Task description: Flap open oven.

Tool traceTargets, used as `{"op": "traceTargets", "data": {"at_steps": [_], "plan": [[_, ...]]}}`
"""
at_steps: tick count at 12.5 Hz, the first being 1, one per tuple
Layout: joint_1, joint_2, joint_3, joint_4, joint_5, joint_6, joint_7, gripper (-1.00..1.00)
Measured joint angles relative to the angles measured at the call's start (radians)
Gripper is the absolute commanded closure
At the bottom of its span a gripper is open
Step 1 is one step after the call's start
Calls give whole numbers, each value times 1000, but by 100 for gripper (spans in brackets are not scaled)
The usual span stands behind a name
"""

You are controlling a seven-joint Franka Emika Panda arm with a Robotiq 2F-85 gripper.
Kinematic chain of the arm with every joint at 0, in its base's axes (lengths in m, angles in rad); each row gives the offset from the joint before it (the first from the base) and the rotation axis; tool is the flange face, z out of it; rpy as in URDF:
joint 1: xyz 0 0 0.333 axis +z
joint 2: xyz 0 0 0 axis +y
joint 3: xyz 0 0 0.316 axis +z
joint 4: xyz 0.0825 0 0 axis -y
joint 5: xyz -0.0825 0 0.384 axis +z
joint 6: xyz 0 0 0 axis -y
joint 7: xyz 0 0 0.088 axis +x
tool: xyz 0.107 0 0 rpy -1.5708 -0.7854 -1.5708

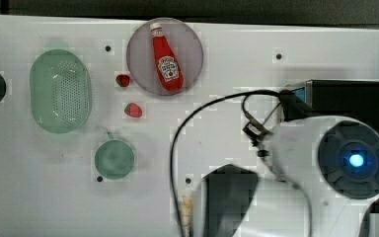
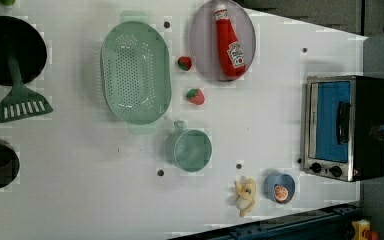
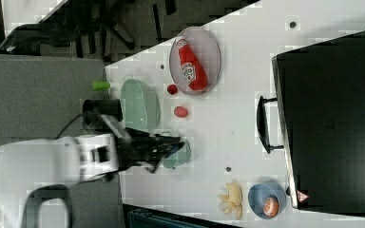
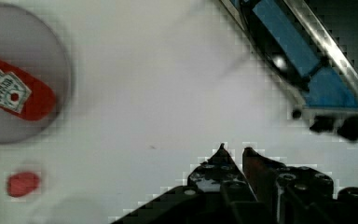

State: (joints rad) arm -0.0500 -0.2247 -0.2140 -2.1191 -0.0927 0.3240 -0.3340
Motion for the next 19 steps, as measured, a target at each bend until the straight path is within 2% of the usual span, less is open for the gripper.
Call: {"op": "traceTargets", "data": {"at_steps": [5,8,12,19], "plan": [[-21,100,-124,-68,-8,197,-468,65],[-25,173,-178,-72,-7,279,-652,65],[-47,228,-202,-76,7,336,-722,65],[-50,348,-215,-88,5,463,-742,65]]}}
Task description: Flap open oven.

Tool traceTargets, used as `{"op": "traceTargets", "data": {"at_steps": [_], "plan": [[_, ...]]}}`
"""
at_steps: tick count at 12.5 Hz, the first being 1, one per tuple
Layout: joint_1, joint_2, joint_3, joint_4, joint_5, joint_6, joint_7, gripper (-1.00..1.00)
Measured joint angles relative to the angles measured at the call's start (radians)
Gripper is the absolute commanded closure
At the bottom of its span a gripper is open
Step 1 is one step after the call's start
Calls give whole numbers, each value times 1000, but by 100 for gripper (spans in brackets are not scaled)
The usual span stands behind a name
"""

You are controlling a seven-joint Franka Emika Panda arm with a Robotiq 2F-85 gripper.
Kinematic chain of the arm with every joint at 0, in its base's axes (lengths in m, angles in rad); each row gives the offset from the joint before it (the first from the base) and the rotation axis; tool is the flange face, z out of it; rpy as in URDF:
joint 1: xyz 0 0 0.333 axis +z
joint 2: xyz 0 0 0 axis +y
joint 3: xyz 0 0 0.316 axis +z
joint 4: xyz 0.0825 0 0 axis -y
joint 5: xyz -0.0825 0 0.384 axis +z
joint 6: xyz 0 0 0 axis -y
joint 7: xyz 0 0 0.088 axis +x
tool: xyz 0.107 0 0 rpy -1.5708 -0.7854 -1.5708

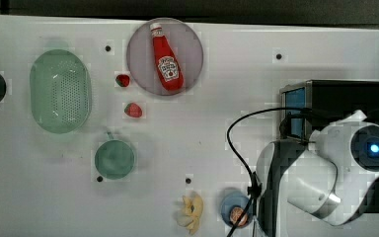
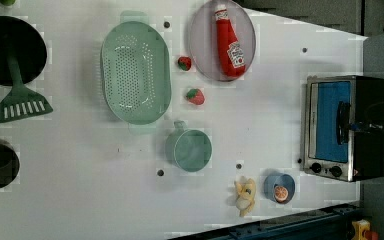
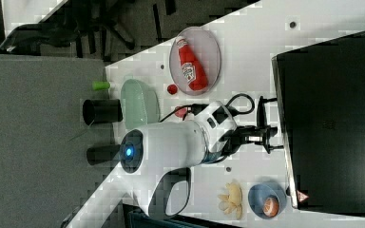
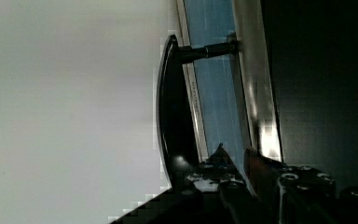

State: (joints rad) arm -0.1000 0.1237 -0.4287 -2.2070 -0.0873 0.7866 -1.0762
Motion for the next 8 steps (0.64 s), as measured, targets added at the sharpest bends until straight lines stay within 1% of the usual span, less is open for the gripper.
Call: {"op": "traceTargets", "data": {"at_steps": [4,8], "plan": [[11,26,5,-14,-13,33,-1,65],[13,20,24,-33,-18,51,-1,65]]}}
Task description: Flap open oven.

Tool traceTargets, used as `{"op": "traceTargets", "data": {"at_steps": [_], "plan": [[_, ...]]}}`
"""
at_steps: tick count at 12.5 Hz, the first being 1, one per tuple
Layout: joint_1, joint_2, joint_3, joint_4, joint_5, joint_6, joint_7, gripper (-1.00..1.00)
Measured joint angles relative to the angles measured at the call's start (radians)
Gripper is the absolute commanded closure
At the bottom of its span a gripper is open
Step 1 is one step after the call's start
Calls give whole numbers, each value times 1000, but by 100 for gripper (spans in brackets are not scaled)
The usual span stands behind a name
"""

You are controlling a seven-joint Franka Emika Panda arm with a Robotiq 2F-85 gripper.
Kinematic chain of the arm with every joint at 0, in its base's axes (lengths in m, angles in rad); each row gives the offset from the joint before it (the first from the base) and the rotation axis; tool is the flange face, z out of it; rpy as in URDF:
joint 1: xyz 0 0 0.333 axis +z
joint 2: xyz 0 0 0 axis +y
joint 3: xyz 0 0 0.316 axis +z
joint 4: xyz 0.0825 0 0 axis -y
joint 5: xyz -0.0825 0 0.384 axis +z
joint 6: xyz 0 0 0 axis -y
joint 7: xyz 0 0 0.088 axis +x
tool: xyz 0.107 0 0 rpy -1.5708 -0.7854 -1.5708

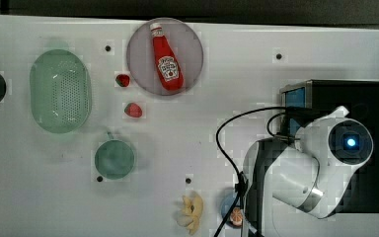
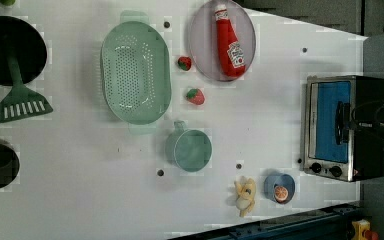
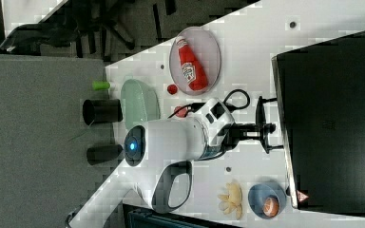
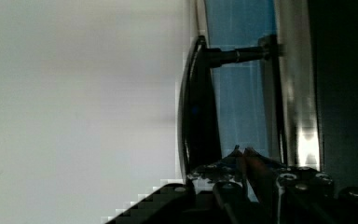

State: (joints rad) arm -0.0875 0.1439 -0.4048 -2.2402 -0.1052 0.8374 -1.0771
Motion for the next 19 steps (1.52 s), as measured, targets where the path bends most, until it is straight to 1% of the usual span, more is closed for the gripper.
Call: {"op": "traceTargets", "data": {"at_steps": [1,3,5,6,7,8,9,11,13,15,17,19], "plan": [[1,-4,7,-10,-21,7,1,65],[11,-10,27,-21,-115,13,12,65],[19,-11,73,-37,-219,12,94,65],[33,-10,86,-51,-267,17,155,65],[49,-4,97,-63,-334,21,219,65],[56,4,120,-66,-422,21,281,65],[61,14,148,-72,-485,19,337,65],[84,54,176,-70,-588,15,458,65],[116,114,196,-66,-660,19,592,65],[141,165,239,-72,-760,4,743,65],[185,231,243,-64,-820,-20,890,65],[222,281,246,-63,-905,-55,1006,65]]}}
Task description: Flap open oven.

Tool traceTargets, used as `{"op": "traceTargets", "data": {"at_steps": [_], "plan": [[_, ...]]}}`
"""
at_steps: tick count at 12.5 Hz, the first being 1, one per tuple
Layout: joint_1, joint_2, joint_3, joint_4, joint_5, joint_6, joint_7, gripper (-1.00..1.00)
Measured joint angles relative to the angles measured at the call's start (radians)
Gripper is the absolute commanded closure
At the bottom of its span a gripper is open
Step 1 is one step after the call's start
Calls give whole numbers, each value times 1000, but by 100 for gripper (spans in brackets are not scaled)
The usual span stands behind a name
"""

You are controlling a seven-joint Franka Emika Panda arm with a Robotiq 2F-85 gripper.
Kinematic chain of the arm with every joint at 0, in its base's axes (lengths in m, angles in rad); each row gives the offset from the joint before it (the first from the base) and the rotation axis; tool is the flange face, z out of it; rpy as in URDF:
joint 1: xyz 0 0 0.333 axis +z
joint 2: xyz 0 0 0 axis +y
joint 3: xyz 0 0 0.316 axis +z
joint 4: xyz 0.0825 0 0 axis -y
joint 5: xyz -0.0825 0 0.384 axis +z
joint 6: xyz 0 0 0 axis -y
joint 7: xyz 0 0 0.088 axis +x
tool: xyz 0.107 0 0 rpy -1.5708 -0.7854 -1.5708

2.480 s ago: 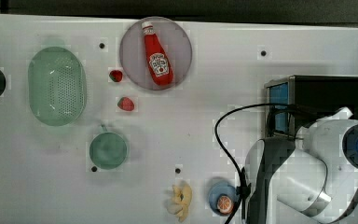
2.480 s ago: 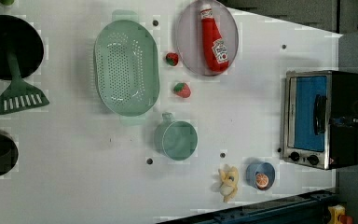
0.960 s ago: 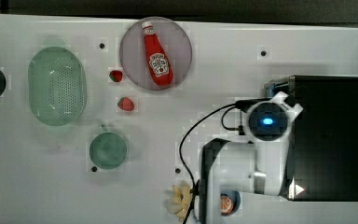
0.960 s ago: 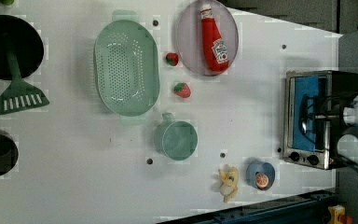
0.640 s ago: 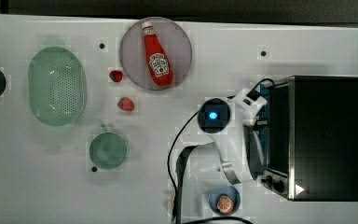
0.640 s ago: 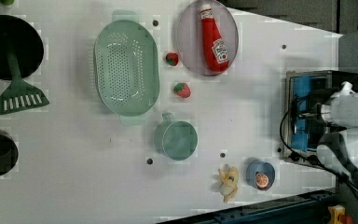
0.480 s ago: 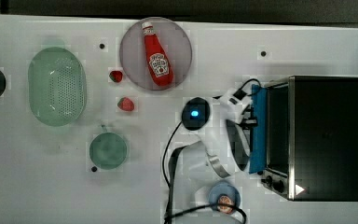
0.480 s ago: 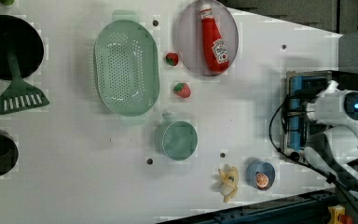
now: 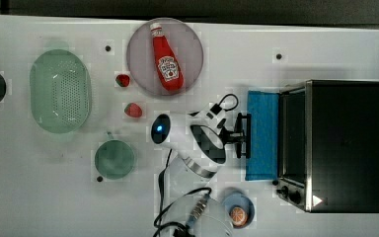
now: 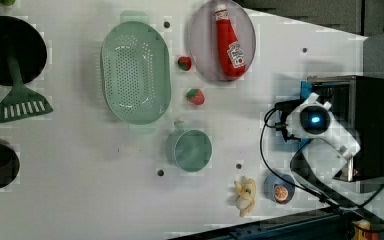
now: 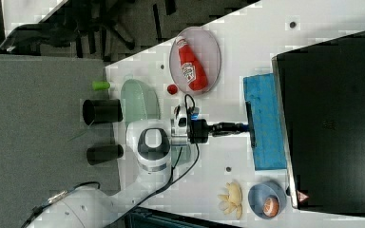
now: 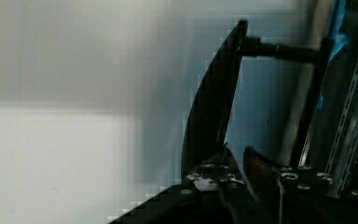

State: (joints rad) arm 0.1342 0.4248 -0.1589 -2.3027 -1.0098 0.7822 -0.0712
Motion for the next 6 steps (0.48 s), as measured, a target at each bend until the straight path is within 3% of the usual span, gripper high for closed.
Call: {"op": "traceTargets", "data": {"at_steps": [3,6], "plan": [[47,65,-3,21,-6,-46,101,65],[52,121,7,53,-4,-35,127,65]]}}
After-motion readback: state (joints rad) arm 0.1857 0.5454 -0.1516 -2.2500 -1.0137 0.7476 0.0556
